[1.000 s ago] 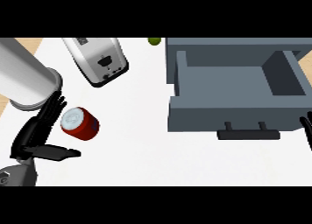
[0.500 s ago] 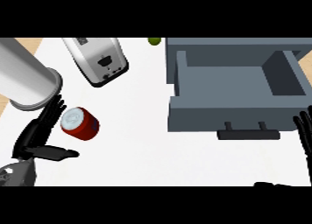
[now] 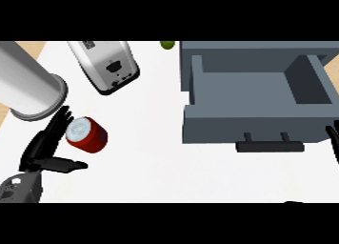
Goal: Pick up the can, place it into the drawer and close the drawer
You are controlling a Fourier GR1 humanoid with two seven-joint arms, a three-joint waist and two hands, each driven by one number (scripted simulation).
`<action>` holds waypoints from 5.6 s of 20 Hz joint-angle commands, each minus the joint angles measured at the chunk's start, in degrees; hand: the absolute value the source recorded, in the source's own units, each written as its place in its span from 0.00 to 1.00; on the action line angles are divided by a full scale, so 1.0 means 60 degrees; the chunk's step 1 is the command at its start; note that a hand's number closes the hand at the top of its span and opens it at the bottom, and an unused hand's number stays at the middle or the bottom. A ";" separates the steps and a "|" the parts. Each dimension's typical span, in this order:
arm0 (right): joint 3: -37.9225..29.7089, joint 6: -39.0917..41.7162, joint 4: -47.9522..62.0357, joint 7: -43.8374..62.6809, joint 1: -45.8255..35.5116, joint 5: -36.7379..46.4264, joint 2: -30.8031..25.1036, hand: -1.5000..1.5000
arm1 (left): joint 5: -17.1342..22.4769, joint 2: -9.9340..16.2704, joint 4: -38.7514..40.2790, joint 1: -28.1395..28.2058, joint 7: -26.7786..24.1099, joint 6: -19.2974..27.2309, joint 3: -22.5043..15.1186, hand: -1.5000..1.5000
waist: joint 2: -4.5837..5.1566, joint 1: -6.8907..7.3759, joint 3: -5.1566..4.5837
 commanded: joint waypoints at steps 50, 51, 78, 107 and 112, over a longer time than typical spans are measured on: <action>-0.0005 0.0065 -0.0691 0.0041 0.0716 -0.0229 0.0337 0.00 | 0.1018 -0.1488 0.1345 -0.1444 -0.0402 0.2653 0.0635 1.00 | -0.0045 0.0151 0.0014; -0.0141 0.0037 -0.1781 0.1112 0.0766 -0.0666 0.0261 0.00 | 0.1037 -0.1646 0.0937 -0.1470 -0.0328 0.2979 0.0605 1.00 | -0.0054 0.0108 0.0008; -0.0714 0.0405 -0.1411 0.0600 0.0735 -0.1006 0.0259 0.00 | 0.0533 -0.2798 -0.5283 -0.3780 0.6334 0.6054 -0.3675 1.00 | -0.0004 -0.0072 0.0005; -0.0995 0.0492 -0.0970 0.0825 0.0033 -0.1202 -0.0096 0.00 | 0.2711 -0.2801 0.1502 -1.1171 0.6195 0.8216 -0.4744 1.00 | 0.0110 -0.0491 0.0017; -0.0639 0.0150 -0.0815 0.0930 -0.0565 -0.0645 0.0002 0.00 | 0.3560 -0.2801 0.1813 -1.1810 0.6605 0.9000 -0.5877 1.00 | 0.0109 -0.0548 0.0022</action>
